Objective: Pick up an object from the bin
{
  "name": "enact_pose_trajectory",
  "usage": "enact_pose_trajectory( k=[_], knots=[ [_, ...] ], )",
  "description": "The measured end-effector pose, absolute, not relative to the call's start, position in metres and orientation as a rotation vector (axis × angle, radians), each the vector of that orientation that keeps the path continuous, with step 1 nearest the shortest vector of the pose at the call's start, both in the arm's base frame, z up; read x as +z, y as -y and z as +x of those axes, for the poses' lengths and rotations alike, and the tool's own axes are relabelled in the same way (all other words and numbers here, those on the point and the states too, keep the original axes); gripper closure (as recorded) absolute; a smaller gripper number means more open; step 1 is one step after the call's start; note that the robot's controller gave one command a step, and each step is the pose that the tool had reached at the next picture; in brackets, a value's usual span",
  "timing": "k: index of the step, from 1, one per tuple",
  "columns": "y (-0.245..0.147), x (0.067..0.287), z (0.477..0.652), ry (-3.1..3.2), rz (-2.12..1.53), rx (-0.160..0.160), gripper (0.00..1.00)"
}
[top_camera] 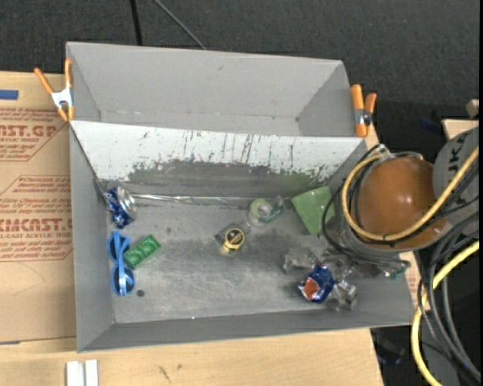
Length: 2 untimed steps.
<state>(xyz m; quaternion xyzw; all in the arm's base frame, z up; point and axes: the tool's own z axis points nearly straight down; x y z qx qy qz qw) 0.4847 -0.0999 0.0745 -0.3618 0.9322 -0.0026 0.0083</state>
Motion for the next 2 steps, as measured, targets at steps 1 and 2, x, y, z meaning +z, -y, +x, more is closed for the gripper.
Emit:
enact_pose_trajectory(
  k=[1, 2],
  knots=[
    [0.101, 0.073, 0.480, -2.929, -1.129, 0.001, 1.00],
    [0.119, 0.213, 0.520, -2.906, -1.168, -0.008, 1.00]
  ],
)
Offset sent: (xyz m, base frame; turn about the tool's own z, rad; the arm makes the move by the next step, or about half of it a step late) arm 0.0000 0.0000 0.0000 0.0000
